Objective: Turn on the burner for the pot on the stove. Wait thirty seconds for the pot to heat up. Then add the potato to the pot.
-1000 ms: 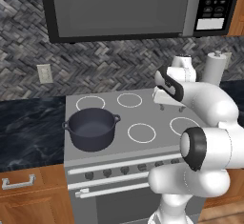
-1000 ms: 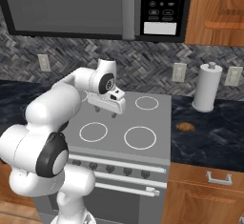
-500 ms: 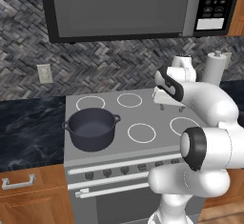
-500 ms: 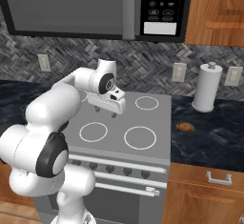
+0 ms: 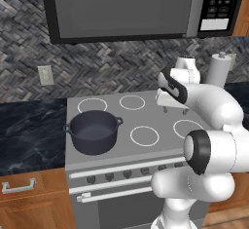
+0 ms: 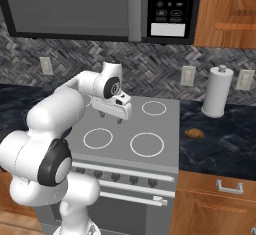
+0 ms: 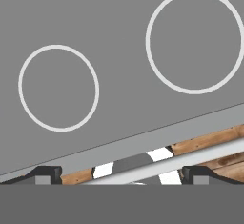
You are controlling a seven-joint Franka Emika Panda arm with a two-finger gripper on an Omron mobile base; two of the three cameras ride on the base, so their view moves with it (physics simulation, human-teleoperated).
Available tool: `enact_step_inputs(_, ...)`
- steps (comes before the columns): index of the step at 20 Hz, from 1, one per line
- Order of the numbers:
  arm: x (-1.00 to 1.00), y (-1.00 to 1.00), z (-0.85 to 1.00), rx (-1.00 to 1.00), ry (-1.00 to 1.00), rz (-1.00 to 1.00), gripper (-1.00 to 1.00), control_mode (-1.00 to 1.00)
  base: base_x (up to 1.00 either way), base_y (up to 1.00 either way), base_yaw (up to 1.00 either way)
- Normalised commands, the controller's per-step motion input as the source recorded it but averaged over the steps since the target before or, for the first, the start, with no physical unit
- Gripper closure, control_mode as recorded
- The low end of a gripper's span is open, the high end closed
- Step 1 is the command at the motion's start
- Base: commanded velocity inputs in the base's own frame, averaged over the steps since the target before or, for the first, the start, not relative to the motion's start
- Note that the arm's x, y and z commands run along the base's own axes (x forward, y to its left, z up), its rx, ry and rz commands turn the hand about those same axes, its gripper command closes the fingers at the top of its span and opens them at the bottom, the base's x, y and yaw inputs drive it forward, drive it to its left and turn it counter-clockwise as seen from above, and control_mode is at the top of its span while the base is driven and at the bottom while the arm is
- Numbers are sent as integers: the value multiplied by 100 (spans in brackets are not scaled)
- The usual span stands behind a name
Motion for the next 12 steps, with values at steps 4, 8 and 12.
enact_step_inputs(4,0,0,0,0,0,0,-100,-100,0,0,0)
enact_step_inputs(8,0,0,0,0,0,0,-100,-100,0,0,0)
enact_step_inputs(12,0,0,0,0,0,0,-100,-100,0,0,0)
